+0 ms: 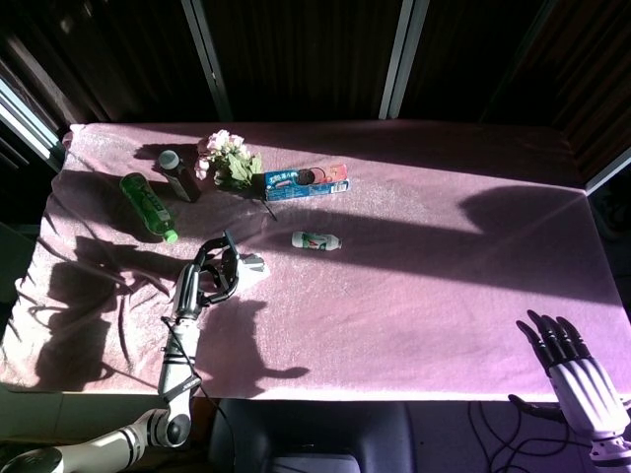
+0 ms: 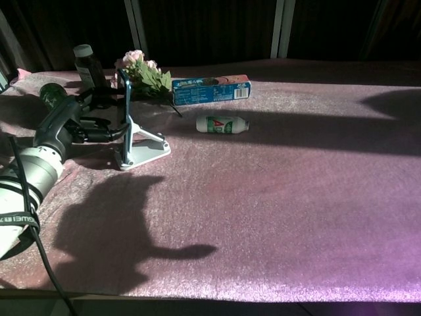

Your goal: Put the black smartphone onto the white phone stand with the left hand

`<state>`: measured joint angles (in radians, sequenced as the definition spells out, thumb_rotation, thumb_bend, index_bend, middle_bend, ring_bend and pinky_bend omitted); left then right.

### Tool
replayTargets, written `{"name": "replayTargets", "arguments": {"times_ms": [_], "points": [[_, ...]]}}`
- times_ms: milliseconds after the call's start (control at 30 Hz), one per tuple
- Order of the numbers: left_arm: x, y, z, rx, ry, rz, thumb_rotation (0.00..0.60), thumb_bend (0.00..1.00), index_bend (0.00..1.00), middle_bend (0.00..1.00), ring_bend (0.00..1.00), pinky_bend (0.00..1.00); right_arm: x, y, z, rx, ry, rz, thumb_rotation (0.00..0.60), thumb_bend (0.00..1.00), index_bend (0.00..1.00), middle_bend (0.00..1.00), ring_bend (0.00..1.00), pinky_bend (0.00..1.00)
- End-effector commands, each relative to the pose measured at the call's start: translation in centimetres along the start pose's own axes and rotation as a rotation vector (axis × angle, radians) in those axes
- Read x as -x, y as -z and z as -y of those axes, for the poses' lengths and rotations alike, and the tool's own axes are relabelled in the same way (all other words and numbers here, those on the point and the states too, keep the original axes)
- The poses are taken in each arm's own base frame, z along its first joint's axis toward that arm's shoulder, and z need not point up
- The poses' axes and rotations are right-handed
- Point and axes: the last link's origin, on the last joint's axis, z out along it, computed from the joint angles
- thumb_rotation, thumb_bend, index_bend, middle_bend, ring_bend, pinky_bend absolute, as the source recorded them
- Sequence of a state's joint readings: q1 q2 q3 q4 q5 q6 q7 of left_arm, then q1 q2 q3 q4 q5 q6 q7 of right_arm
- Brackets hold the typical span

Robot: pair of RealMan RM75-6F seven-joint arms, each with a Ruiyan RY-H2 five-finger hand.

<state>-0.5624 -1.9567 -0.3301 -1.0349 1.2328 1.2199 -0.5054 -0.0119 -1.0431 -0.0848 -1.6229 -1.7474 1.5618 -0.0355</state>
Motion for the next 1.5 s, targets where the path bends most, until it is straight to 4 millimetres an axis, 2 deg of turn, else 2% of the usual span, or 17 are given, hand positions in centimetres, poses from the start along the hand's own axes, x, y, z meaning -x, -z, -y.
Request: {"name": "replayTargets", "arguments": {"times_ms": [33,133,233,400,700,1133,1200,1300,1500], "points": [[0.15,-0.03,0.13,0.007,0.004,0.002,0.6,0.38,0.88,1.0,0.69,0.23,0.01,-0.01,0.01,-0.001,0.0,0.0,0.6,0.13,0.0,0.0,0.0,0.0],[0.26,-0.04,0.22,0.011,-0.003,0.005,0.6,0.38,0.88,1.0,0.69,0.22,0.01,0.03,0.01,-0.001,0.001,0.001,0.6,0.13,0.0,0.0,0.0,0.0],[0.34,0.02,0.37,0.014,-0.018,0.021,0.6,0.37,0.82,0.99,0.64,0.19,-0.02,0.04,0.0,-0.001,0.0,-0.001,0.6,0.13,0.0,0.0,0.0,0.0],[0.33,0.12,0.46,0.025,-0.03,0.027,0.6,0.37,0.63,0.84,0.52,0.14,-0.01,0.05,0.01,-0.002,0.0,0.0,0.6,0.13,0.0,0.0,0.0,0.0],[0.32,0.01,0.44,0.022,-0.029,0.035,0.6,0.35,0.47,0.7,0.42,0.12,-0.01,0.05,-0.01,-0.002,0.0,0.001,0.6,0.13,0.0,0.0,0.0,0.0],[0.08,-0.31,0.46,0.037,-0.05,0.017,0.6,0.35,0.46,0.66,0.37,0.1,0.05,0.0,0.02,0.0,0.003,0.003,0.6,0.13,0.0,0.0,0.0,0.0],[0.12,-0.29,0.56,0.038,-0.056,0.021,0.6,0.35,0.45,0.63,0.35,0.1,0.05,-0.02,0.03,0.0,0.003,0.002,0.6,0.13,0.0,0.0,0.0,0.0],[0.16,-0.25,0.62,0.036,-0.06,0.033,0.6,0.35,0.38,0.52,0.29,0.08,0.05,-0.02,0.04,-0.001,0.003,0.002,0.6,0.13,0.0,0.0,0.0,0.0],[0.28,-0.16,0.8,0.023,-0.076,0.061,0.6,0.33,0.29,0.45,0.24,0.06,0.0,0.03,0.02,-0.001,0.001,-0.001,0.6,0.13,0.0,0.0,0.0,0.0]]}}
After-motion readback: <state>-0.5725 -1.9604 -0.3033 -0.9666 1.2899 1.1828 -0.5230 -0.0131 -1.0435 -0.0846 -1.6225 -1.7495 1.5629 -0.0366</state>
